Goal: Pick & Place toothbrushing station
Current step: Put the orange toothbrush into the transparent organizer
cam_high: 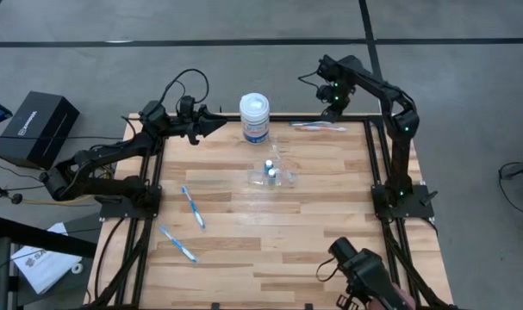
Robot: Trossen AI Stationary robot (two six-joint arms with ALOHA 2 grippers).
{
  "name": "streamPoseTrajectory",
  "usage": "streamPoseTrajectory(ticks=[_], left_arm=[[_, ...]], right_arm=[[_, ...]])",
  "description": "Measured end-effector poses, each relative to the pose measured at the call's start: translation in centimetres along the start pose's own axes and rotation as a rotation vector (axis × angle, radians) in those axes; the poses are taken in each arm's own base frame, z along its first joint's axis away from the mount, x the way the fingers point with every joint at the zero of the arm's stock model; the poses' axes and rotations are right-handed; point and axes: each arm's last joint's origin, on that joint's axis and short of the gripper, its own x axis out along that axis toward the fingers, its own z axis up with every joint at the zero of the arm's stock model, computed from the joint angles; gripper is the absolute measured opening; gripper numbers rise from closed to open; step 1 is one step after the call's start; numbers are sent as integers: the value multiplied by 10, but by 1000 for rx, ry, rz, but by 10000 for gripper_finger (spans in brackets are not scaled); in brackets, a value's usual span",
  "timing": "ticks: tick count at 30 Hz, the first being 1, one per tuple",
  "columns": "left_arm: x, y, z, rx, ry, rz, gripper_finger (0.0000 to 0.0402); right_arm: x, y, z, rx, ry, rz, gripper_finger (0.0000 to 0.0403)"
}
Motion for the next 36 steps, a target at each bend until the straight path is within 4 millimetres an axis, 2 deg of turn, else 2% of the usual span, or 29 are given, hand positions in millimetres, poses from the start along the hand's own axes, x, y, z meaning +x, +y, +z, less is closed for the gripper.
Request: streamPoseTrajectory(ticks=[5, 12, 16, 24, 36], left_arm=[[0, 0, 0, 14, 0, 0, 115], [0, 0, 0, 13, 0, 0, 115], [0, 0, 0, 13, 9, -11, 115], [0, -1, -1, 6, 24, -28, 115], [0, -1, -1, 3, 26, -26, 115]], right_arm=[[8, -3, -5, 3, 38, 17, 113], [35, 9, -13, -26, 153, 63, 113], [44, 15, -10, -38, 140, 55, 113], [46, 18, -6, -57, 102, 66, 113], [46, 10, -3, -68, 40, 43, 113]])
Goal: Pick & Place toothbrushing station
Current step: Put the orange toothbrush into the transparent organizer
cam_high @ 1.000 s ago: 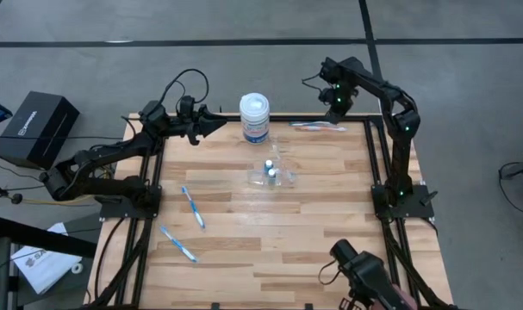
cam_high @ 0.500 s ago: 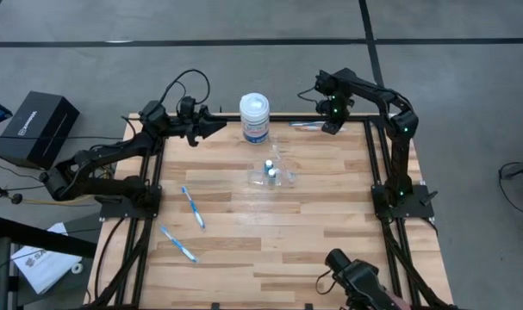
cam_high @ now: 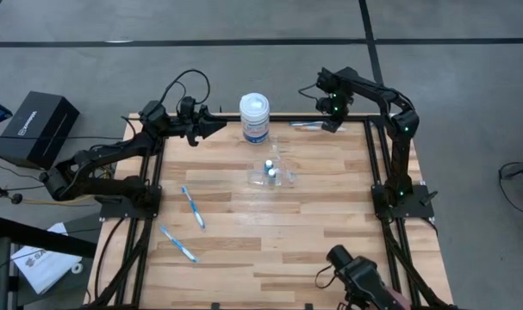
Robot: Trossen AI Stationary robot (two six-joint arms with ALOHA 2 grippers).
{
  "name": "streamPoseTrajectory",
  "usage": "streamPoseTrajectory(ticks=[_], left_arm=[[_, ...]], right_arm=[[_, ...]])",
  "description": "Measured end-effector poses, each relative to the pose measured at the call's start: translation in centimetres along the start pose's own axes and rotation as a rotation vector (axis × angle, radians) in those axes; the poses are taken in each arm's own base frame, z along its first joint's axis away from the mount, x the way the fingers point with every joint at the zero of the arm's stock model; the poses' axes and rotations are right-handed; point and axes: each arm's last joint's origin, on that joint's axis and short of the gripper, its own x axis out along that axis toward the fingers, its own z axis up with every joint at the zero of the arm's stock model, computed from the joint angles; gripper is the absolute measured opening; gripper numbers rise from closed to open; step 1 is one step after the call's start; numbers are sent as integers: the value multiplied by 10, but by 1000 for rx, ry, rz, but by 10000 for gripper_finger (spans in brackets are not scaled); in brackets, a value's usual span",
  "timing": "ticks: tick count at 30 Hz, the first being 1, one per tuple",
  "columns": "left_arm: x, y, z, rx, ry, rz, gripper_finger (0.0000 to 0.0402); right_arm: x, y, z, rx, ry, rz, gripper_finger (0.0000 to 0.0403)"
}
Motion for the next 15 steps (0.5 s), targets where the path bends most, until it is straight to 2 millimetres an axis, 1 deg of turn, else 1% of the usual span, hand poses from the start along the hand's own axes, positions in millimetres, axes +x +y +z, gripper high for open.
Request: streamPoseTrajectory(ticks=[5, 8, 12, 15], left_arm=[[0, 0, 0, -3, 3, 2, 115], [0, 1, -1, -7, 6, 5, 115], [0, 1, -1, -11, 10, 8, 115], [0, 1, -1, -13, 12, 10, 115]], right_arm=[[2, -5, 0, 20, -21, -9, 113], [11, -5, -5, 32, 11, 6, 113], [22, -2, -12, 101, 64, 41, 113], [22, 1, -17, 126, 113, 85, 113]])
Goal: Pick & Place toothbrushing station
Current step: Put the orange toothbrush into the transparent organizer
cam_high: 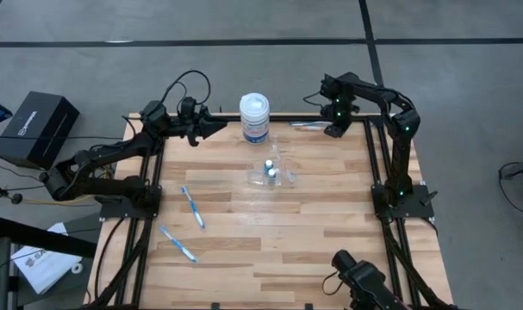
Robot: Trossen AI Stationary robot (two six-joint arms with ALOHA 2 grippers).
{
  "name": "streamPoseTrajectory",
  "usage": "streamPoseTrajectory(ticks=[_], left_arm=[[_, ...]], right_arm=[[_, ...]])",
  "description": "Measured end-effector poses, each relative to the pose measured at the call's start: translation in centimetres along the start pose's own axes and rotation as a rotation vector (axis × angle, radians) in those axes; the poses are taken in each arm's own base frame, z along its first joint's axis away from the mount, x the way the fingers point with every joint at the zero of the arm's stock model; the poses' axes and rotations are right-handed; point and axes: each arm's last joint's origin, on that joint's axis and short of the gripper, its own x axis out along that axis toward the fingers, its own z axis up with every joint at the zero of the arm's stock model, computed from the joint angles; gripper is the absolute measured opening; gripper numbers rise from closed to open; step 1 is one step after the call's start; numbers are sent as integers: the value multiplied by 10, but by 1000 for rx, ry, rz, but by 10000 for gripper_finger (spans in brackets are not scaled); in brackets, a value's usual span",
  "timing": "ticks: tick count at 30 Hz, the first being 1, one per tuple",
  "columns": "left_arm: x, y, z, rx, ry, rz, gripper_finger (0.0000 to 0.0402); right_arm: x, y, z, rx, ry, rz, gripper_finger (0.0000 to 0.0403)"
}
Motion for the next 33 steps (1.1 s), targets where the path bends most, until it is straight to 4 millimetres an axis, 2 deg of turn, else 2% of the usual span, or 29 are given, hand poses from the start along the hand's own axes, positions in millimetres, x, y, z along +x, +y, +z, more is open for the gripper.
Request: streamPoseTrajectory(ticks=[4, 23, 33], left_arm=[[0, 1, -1, -9, 8, 7, 115], [0, 1, -2, -10, 15, 13, 115], [1, 5, -4, -24, 29, 25, 115]], right_arm=[[0, 4, -3, -3, 39, 19, 113], [-1, -12, 9, 50, -124, -66, 111], [-3, -31, 11, 206, -219, -82, 55]])
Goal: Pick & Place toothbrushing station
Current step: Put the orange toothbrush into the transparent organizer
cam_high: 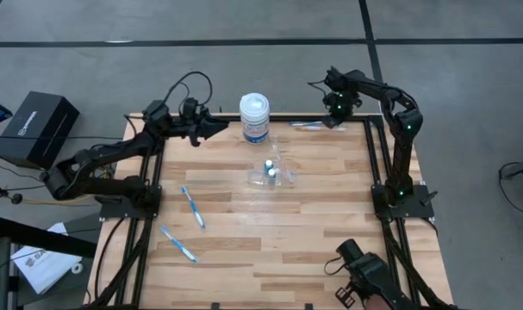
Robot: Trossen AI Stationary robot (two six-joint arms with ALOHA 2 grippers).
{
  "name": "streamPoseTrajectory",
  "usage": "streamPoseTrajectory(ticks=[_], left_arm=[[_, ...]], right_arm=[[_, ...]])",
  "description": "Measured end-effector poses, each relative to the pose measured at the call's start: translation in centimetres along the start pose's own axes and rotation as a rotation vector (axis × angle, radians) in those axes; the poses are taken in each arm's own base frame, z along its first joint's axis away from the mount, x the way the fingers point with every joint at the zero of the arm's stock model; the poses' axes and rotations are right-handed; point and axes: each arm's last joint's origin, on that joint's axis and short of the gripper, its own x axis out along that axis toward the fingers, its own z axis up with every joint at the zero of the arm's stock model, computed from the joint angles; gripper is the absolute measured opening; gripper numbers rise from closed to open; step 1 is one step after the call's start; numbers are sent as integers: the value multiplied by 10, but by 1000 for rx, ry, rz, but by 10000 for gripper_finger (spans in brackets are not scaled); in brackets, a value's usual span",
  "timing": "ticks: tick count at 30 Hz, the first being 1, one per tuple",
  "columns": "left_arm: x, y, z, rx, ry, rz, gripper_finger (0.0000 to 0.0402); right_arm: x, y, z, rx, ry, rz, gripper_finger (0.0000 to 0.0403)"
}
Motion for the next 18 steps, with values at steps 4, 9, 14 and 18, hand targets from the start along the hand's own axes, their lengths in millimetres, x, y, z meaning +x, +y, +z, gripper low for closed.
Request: streamPoseTrajectory(ticks=[4, 9, 14, 18], left_arm=[[3, 5, -3, -15, 13, 12, 115], [6, 13, -8, -37, 33, 30, 115], [7, 15, -9, -39, 36, 33, 115], [7, 15, -9, -39, 35, 32, 115]], right_arm=[[0, -1, 0, 33, -16, 40, 11], [6, 1, 3, 84, -1, 52, 2], [38, 9, -1, 81, 219, 94, 0], [50, 25, 1, 76, 281, 154, 0]])
